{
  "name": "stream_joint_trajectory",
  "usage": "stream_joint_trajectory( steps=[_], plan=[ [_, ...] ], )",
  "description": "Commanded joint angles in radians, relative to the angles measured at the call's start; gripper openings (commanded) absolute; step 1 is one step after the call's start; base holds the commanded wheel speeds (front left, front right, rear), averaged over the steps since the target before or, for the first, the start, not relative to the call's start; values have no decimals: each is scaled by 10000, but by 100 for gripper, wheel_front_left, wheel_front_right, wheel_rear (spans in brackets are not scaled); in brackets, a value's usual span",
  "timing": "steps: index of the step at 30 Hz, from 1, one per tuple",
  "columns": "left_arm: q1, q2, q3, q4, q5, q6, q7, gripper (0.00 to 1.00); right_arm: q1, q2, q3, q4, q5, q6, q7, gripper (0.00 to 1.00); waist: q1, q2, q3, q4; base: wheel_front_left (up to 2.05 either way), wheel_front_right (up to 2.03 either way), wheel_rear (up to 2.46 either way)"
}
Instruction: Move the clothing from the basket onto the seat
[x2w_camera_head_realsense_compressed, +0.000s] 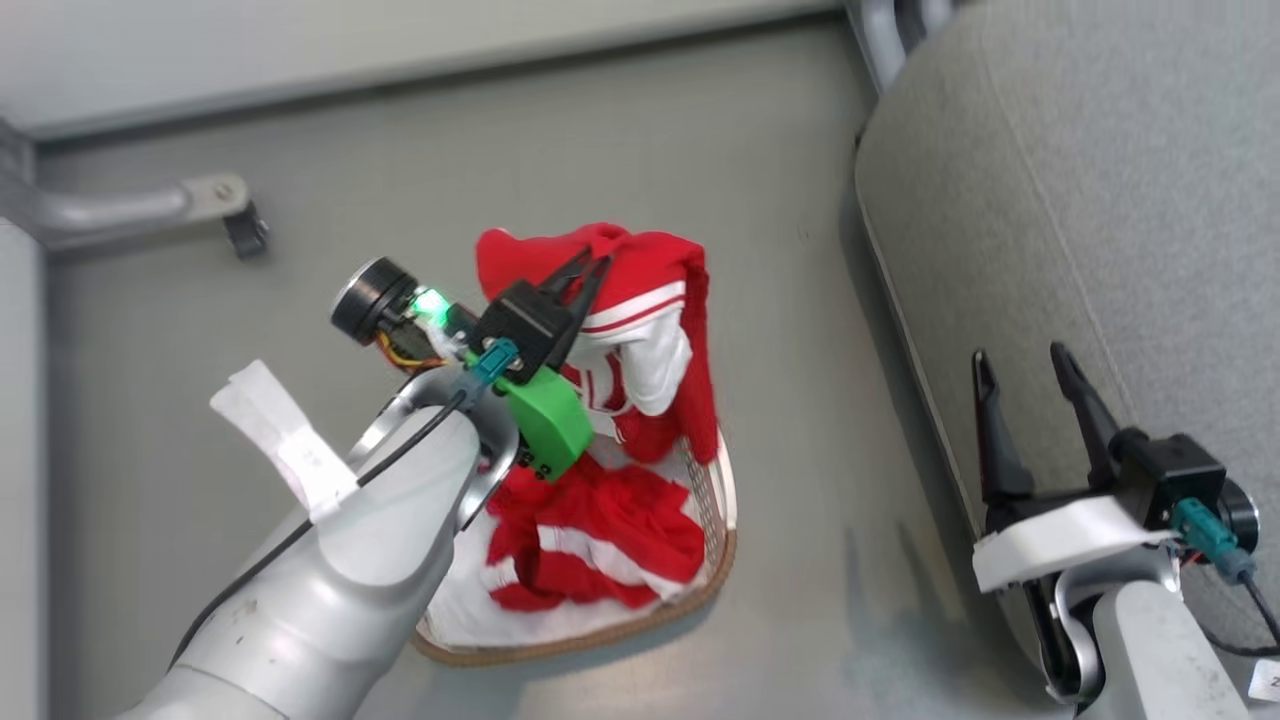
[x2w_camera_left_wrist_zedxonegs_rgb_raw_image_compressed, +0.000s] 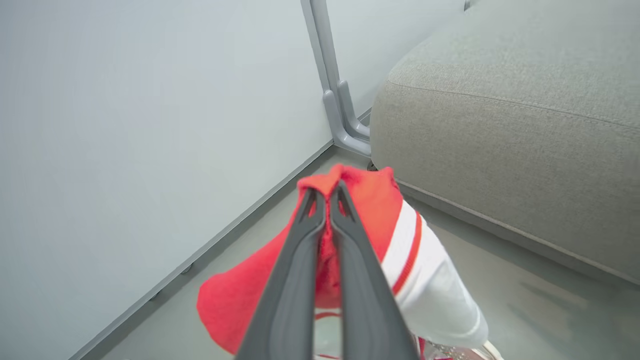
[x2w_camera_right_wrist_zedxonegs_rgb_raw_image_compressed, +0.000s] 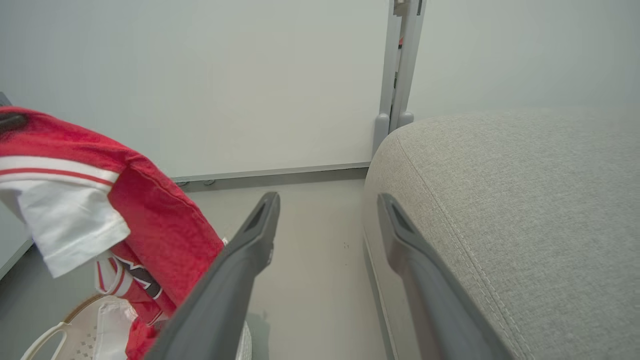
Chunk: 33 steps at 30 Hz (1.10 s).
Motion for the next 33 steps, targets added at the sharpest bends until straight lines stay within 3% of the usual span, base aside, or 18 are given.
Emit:
stream_joint_trajectory(
  steps=[1, 9, 16, 28, 33],
  plan=[
    [-251, 109, -173, -172, -220, -35, 36, 0, 270, -52, 38, 59, -56, -10, -49, 100, 1, 0, -1934, 872, 0, 0, 0],
    [-1555, 958, -1274, -1054, -1314, -34, 670, 0, 473, -49, 272, 114, -231, -10, -49, 100, 1, 0, -2701, 873, 0, 0, 0],
    [-2556, 1489, -1662, -1724, -2195, -34, 998, 0, 220, -46, 1053, 192, -264, -10, -49, 100, 1, 0, -2858, 857, 0, 0, 0],
    [-3320, 1409, -1879, -2308, -2720, -14, 1084, 0, -1355, -53, 3596, 1184, -185, -10, -49, 100, 1, 0, -3001, 1070, 0, 0, 0],
    [-3465, 1245, -2015, -2522, -2725, -15, 1030, 0, -2054, -55, 4106, 2083, -397, -10, -49, 100, 1, 0, -3040, 1234, 0, 0, 0]
  ],
)
